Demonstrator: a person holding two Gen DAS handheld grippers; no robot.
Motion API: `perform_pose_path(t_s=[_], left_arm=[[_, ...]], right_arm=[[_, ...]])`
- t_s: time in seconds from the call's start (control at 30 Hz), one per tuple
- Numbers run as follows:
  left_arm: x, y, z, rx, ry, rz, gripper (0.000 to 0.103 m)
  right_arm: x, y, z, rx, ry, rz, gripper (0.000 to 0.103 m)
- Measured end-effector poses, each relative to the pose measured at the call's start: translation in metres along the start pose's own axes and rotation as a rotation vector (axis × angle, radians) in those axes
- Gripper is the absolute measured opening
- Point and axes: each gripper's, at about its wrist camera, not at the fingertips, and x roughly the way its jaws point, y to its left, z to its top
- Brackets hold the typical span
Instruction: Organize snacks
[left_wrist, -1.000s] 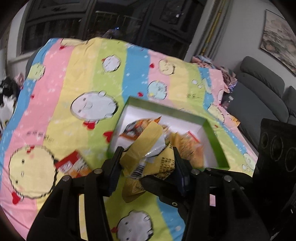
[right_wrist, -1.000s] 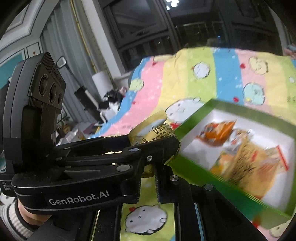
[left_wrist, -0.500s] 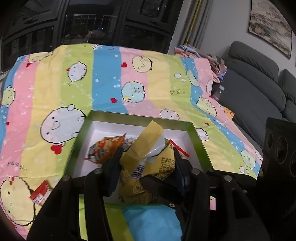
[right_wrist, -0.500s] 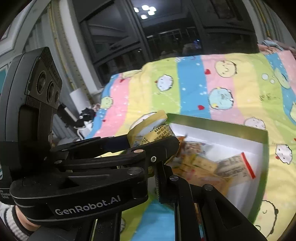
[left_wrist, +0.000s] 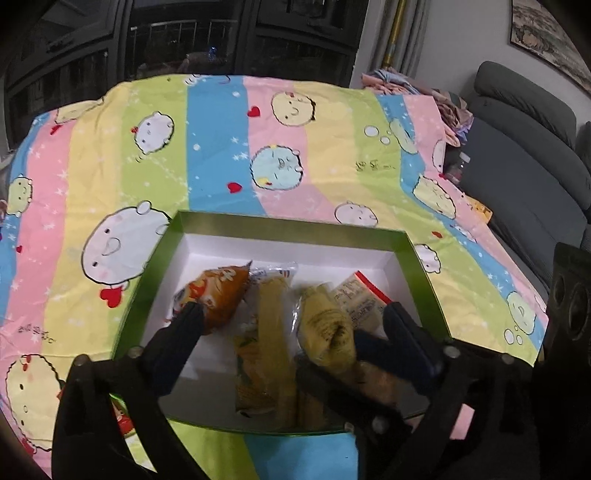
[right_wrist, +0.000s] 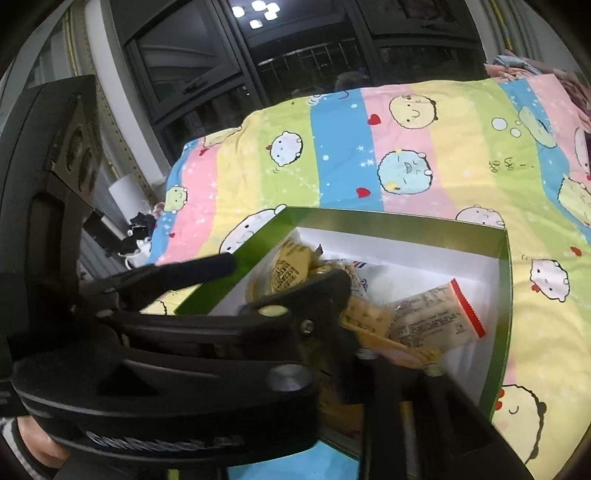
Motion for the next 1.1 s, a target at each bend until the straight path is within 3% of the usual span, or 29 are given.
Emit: perform_pose_path(t_s=[0.1,0.2,0.63,0.93,1.1], left_arm=[[-0.009,0.005,0.001,0.004,-0.027,0.056,0.103],[-0.021,0.012,0.000,-0.013,-0.052,0.102,0.103],[-0.065,0.051,-0.015,-0.134,-0.089,0.152,0.103],[-0.080,0.081,-0.030,-0.208,-0.077,0.172,0.103],[-0.082,0.120,-0.050,-0.305,-0.047,0.173,0.102]], right_arm=[[-0.005,0.001,-0.001,0.004,-0.007,-0.027,0.073],[-0.014,0.003,-0.003,0.002,-0.023,-0.033,0.077],[-0.046,0.036,-0.009,-0.045,-0.050,0.023,0.078],[-0.032,0.065,-0.018,-0.084,0.001,0.073,0.078],[-0.014,0.078,-0.029,-0.100,0.059,0.097,0.078]])
